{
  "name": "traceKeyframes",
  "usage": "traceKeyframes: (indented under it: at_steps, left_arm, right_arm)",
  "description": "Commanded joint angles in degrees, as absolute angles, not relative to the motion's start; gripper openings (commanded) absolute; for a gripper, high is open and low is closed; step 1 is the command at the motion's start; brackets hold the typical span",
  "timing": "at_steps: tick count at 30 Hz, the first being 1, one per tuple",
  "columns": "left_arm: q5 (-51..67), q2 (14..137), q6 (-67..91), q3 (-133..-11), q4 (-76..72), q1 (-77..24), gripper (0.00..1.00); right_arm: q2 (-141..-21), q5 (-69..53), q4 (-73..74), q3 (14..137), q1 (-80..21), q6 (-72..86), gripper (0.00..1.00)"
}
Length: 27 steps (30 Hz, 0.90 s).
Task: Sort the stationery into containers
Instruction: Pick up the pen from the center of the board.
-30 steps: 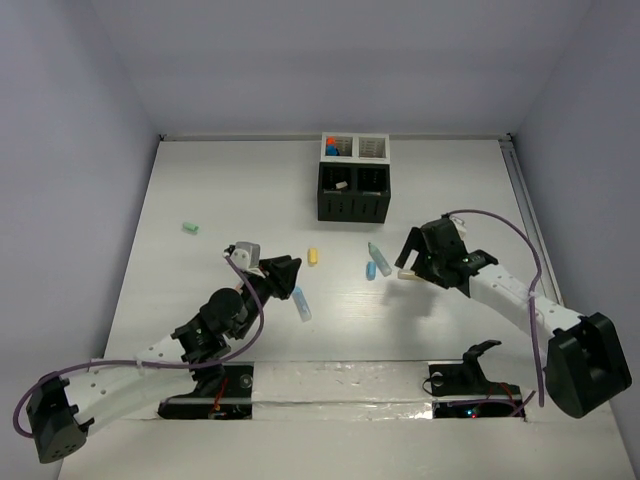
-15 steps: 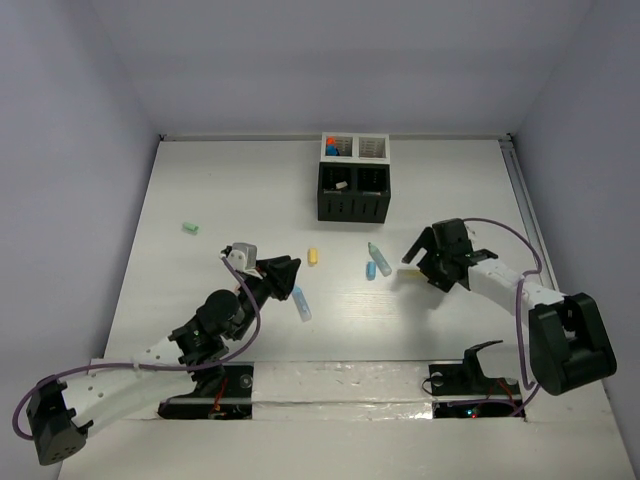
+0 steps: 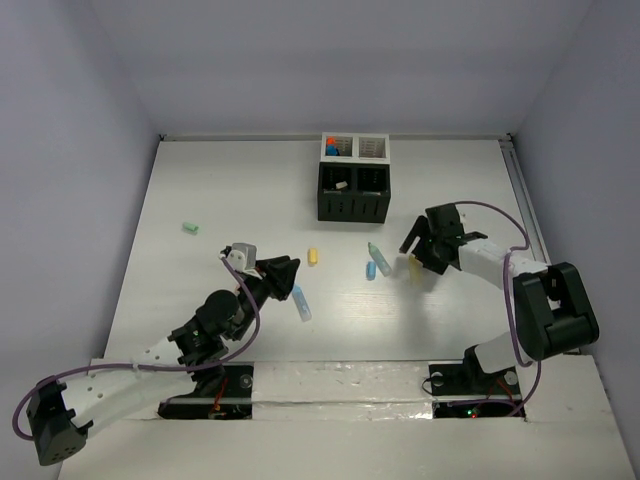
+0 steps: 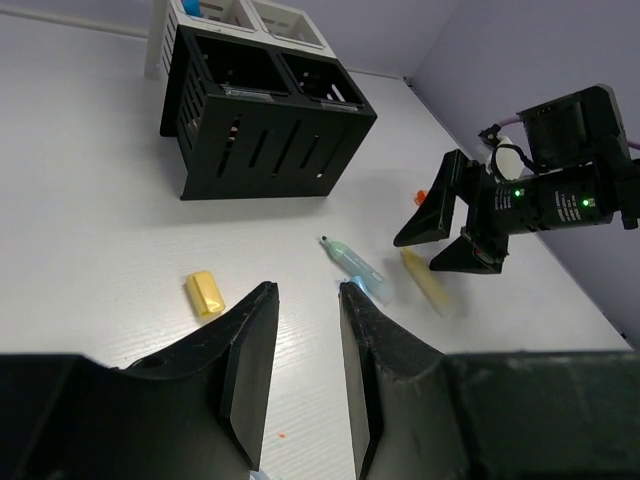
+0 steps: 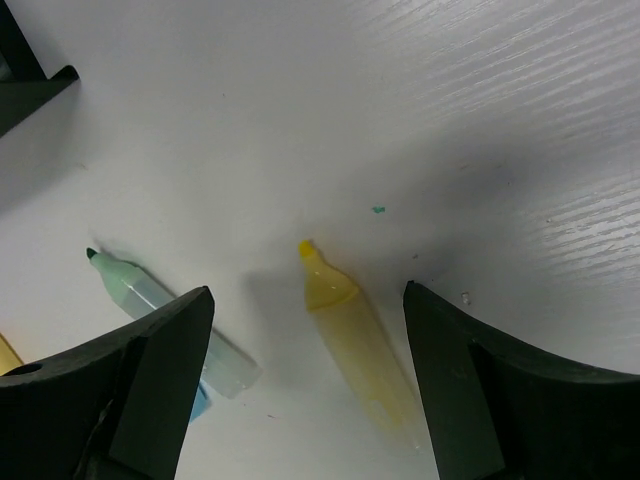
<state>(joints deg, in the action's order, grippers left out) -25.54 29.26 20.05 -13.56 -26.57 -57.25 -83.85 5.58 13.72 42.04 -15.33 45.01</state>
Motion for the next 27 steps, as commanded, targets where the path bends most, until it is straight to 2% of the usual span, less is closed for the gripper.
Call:
traceKeyframes:
  at_steps: [1, 6, 11, 20, 27]
  left_arm:
    - [-26.37, 27.86, 19.95, -13.27, -28.21, -57.13, 0.28]
    - [-26.19, 27.69, 20.04, -13.27, -28.21, -57.13, 0.28]
    - [-25.84, 27.42, 20.04, -13.27, -28.13, -57.13, 0.28]
    - [-25.93, 26.37, 20.21, -13.1, -27.77, -57.13, 0.28]
    - [-25.75, 26.72, 20.21, -13.18, -27.86, -57.13, 0.28]
  right_arm:
    - [-84.9, 6.42, 19.51, 43.15, -14.94, 40.44, 0.82]
    - [-84.2, 7.03, 25.04, 44.73, -14.94, 35.43, 0.8]
    - [-83.41, 5.89, 29.7, 47.19, -14.94, 29.9, 0.73]
    - [-87.26, 5.27, 32.34, 51.06, -17.92, 25.23, 0.79]
    - [-93.68, 15.19, 34.36, 54.57, -22.14, 25.05, 0.75]
